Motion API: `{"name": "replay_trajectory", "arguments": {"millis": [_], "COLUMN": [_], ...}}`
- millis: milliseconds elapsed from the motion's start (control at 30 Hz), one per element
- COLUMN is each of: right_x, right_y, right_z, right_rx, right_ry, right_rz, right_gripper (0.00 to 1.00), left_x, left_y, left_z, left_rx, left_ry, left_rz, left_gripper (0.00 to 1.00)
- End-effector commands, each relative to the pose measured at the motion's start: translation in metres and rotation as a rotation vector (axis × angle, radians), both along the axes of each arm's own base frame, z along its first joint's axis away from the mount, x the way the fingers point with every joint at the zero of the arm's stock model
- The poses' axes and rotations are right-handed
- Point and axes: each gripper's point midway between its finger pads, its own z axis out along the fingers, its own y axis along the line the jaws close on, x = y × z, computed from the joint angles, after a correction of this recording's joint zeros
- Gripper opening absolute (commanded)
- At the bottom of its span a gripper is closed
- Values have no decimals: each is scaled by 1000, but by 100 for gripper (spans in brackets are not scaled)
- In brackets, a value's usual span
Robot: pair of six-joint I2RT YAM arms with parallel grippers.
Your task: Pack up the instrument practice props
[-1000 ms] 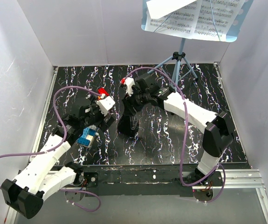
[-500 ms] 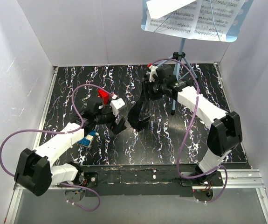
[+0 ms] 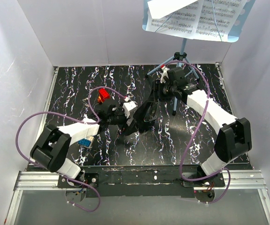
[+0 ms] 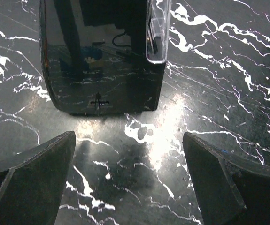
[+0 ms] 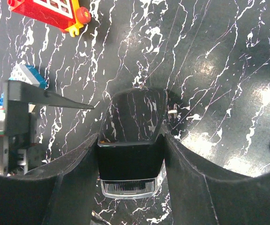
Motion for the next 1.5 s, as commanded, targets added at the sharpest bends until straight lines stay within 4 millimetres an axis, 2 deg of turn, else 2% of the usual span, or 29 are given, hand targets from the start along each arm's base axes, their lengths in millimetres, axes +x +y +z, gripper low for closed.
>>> {"name": "replay_trajectory", "arguments": {"millis": [0,67,267,400,600,733,867,967,1033,1100,1167,1200,1300,1333,1367,1467], "right_x": [-15,-16,-17,-17,-17,-16,-16,-15,-15,-14,-14,-14,-13,-13,-13,-12], "right_y": [-14,-14,-14,-15,-14,-13,-13,-13,-13,-13,-13,-13,-12,-11,-11,-7], "right_z": [-16,-17,-22,-24,-24,-24,-25,-26,-26,-26,-27,-28,-28,-29,-28,-18], "right_rx": [-49,-47,-49,-50,-48,-46,-46,-48,-47,-47,-47,-49,-46,-46,-47,-31], "right_ry": [62,68,86,91,93,94,95,96,95,97,98,100,99,100,99,59], "right_rz": [-24,-23,-33,-37,-40,-43,-43,-44,-44,-45,-46,-45,-43,-41,-40,2], "right_gripper": [39,38,39,39,38,38,38,38,38,38,38,38,37,37,37,42], "left_x": [23,28,32,40,43,36,29,30,36,36,36,36,33,32,33,45], "left_y": [-22,-26,-38,-39,-44,-48,-50,-49,-45,-43,-42,-41,-40,-41,-40,-23], "left_z": [21,20,-1,-10,-12,-14,-18,-19,-18,-18,-19,-20,-17,-14,-8,17], "left_rx": [-62,-71,-10,36,59,49,54,59,67,64,62,63,53,49,42,37], "left_ry": [-78,-95,-95,-108,-123,-85,-63,-49,-26,-1,14,22,33,30,22,12], "left_rz": [-7,3,-22,24,59,45,27,41,115,146,169,179,176,175,183,269], "left_gripper": [98,98,98,98,98,98,84,65,48,44,51,60,76,83,98,98]}}
